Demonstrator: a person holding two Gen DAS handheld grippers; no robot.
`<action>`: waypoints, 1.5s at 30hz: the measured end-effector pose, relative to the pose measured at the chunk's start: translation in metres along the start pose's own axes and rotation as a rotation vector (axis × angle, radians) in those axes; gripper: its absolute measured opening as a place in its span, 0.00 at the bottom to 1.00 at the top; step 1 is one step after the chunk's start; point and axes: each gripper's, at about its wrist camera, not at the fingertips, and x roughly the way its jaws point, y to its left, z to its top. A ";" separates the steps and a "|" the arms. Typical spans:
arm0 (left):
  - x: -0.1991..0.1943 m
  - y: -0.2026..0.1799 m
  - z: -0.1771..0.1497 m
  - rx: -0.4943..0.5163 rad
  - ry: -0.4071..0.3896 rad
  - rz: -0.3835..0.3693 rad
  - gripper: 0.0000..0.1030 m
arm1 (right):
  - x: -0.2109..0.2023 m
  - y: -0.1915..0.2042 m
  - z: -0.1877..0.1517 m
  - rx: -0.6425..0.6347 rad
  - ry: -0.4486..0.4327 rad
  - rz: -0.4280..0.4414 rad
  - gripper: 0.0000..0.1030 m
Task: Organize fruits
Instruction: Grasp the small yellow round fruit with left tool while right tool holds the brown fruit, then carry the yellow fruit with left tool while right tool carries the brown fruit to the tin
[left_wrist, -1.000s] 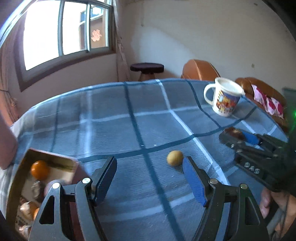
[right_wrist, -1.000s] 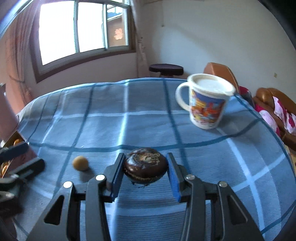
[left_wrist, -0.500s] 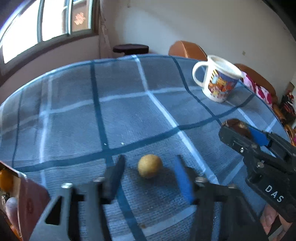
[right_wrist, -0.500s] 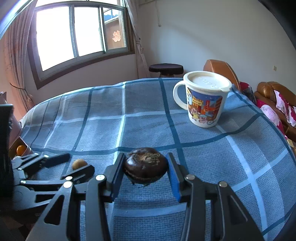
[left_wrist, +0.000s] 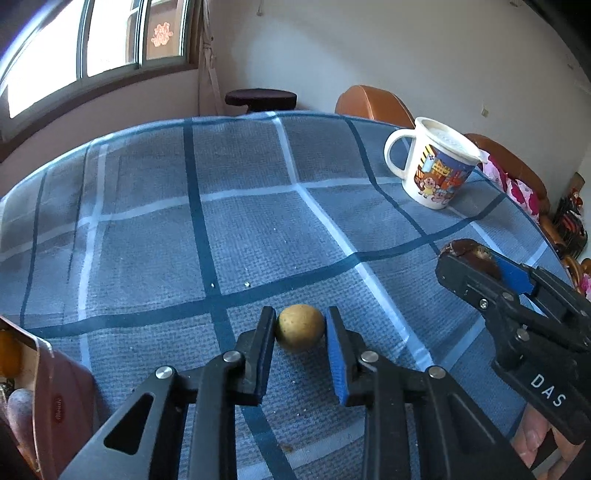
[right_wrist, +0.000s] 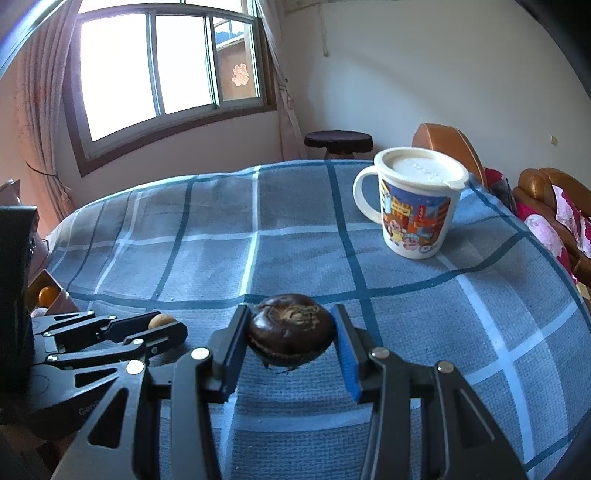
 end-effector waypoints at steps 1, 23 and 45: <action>-0.002 0.000 -0.001 0.003 -0.006 0.002 0.28 | -0.001 0.000 0.000 -0.003 -0.007 0.004 0.46; -0.027 0.001 -0.004 -0.003 -0.132 0.055 0.28 | -0.022 0.010 -0.002 -0.047 -0.117 0.026 0.46; -0.046 -0.005 -0.009 0.022 -0.226 0.092 0.28 | -0.042 0.018 -0.007 -0.088 -0.222 0.029 0.46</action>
